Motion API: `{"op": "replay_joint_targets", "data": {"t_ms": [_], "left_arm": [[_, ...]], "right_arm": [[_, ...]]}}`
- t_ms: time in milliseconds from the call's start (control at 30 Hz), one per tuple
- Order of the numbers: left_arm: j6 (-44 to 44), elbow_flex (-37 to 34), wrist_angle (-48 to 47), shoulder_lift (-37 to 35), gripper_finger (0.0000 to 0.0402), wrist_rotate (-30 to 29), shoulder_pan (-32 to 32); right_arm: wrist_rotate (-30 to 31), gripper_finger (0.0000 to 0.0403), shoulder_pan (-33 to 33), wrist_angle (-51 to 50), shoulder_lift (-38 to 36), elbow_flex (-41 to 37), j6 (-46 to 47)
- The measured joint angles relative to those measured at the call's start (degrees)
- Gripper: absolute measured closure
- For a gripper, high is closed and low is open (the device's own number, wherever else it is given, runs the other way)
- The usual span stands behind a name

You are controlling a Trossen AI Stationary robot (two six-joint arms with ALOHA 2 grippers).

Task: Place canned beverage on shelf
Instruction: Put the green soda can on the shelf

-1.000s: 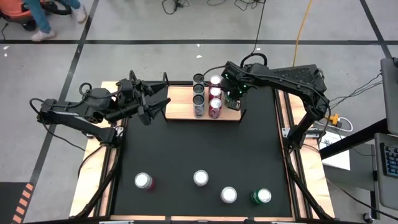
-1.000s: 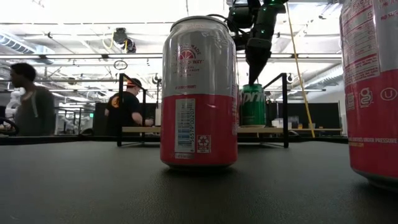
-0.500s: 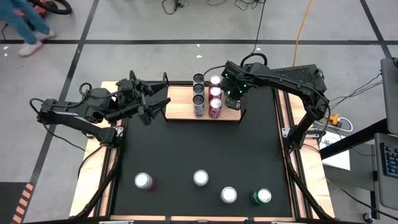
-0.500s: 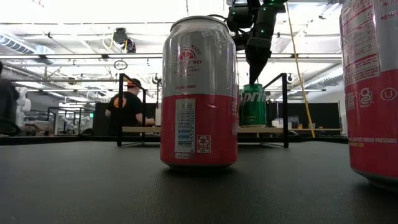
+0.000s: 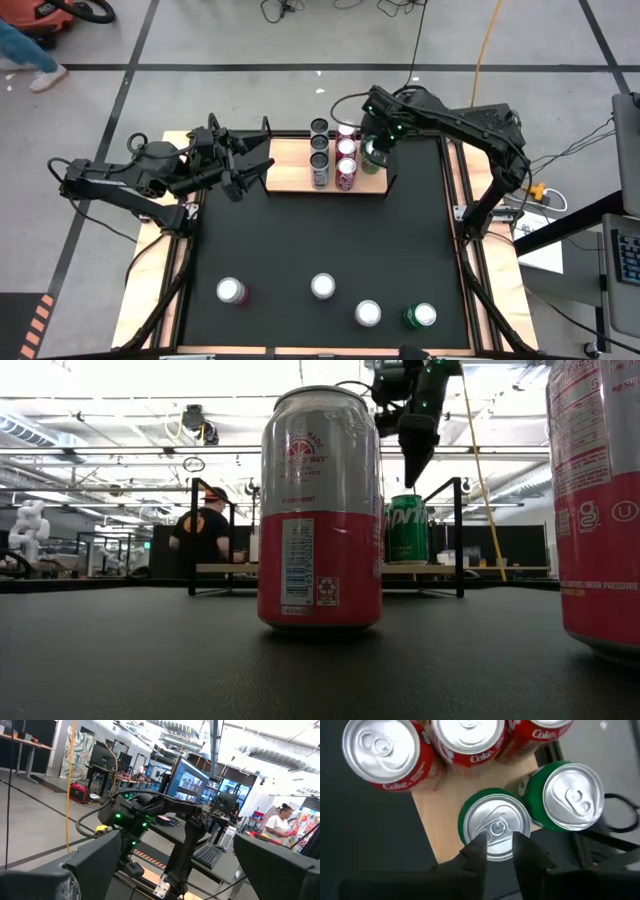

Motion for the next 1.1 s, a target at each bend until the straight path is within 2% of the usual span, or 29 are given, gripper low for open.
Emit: {"op": "replay_joint_targets", "data": {"t_ms": [167, 233, 567, 1100], "left_arm": [[0.0, 0.0, 0.0, 0.0, 0.0014, 0.0, 0.0], [0.0, 0.0, 0.0, 0.0, 0.0014, 0.0, 0.0], [0.0, 0.0, 0.0, 0.0, 0.0014, 0.0, 0.0], [0.5, 0.0, -0.2, 0.0, 0.0014, 0.2, 0.0]], "right_arm": [[-3.8, 0.0386, -2.4, 0.7, 0.0, -0.6, 0.2], [-3.9, 0.0398, -2.8, 0.9, 0.0, -0.6, 0.2], [-6.6, 0.0402, -3.1, 1.3, 0.5, -0.6, 0.0], [-5.0, 0.0403, -3.1, 1.5, 0.7, -0.6, 1.1]]}}
